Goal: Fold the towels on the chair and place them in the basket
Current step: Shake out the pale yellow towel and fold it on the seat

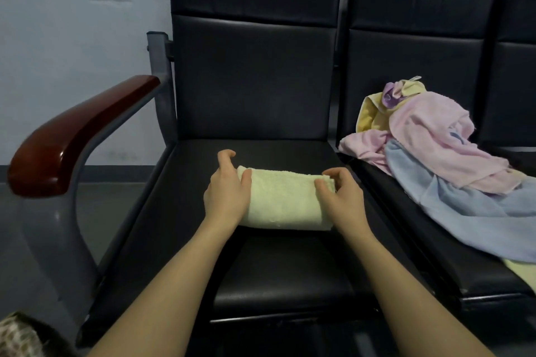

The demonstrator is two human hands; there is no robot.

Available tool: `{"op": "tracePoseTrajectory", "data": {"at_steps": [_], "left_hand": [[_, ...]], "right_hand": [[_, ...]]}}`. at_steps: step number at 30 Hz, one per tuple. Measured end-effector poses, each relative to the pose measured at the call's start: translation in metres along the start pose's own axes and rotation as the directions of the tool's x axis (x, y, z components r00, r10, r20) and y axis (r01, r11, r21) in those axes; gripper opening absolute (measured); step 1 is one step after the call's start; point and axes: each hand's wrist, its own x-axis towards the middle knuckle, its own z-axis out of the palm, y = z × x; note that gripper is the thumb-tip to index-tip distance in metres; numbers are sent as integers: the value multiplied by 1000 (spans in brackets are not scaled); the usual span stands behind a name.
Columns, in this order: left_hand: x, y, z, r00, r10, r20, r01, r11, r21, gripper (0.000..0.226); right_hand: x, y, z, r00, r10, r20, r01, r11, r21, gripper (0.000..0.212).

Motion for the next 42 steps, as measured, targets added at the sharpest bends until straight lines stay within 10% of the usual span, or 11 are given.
{"op": "tracePoseTrajectory", "data": {"at_steps": [5,10,13,18,26,30,35,42], "left_hand": [[19,-9,17,997,-80,4,78,980,183,43],[20,-2,24,805,592,51,-559,725,402,34],[5,4,30,796,405,451,-602,608,518,41],[-1,-10,30,805,172,568,-523,658,541,51],[-10,-18,13,775,169,608,-529,699,480,50],[-14,-22,-5,732,264,628,-574,736,359,45],[-20,-28,-15,855,303,421,-474,786,396,40],[-23,-37,-23,927,36,373,-226,848,479,43]], "right_hand": [[22,14,17,990,112,85,-78,943,-324,16],[26,19,22,994,103,40,-77,901,-427,18],[23,18,20,994,-87,66,107,900,-424,31],[15,20,19,870,-178,459,419,758,-500,41],[-15,9,2,843,-110,527,438,710,-552,41],[-28,2,-6,908,-94,407,275,869,-411,30],[-39,1,-9,947,-4,322,121,930,-346,11],[-51,2,-7,929,50,367,114,905,-410,53]]}}
